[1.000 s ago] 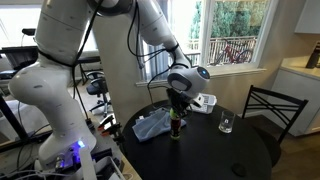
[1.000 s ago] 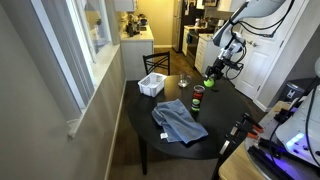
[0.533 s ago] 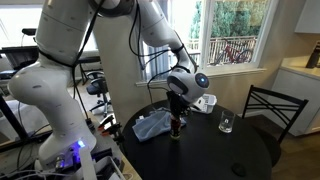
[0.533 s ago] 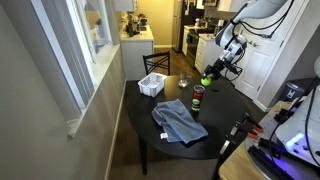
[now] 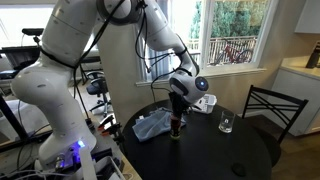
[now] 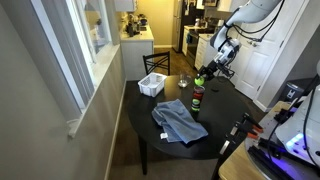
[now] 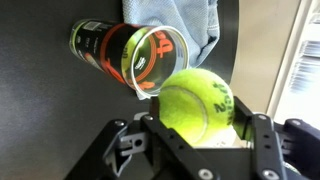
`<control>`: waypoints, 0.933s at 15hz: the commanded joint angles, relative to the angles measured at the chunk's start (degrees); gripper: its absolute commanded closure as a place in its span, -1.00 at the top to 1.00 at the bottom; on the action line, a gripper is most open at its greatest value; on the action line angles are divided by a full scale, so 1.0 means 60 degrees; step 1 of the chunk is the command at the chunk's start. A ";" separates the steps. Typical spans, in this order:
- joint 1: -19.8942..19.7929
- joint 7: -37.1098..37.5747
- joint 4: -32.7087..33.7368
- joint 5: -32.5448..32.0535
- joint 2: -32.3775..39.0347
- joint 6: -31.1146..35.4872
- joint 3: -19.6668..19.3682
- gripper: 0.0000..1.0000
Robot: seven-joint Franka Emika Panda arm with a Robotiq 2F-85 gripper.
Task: Put the green ball inside the black container
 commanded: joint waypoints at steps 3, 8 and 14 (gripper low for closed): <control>0.0567 0.0129 0.0818 0.0097 0.0758 -0.0129 -0.0237 -0.14; 0.0664 0.0278 0.0644 -0.0063 0.0496 -0.0265 -0.0448 -0.14; 0.0689 0.0375 0.0458 -0.0317 0.0259 -0.0617 -0.0727 -0.14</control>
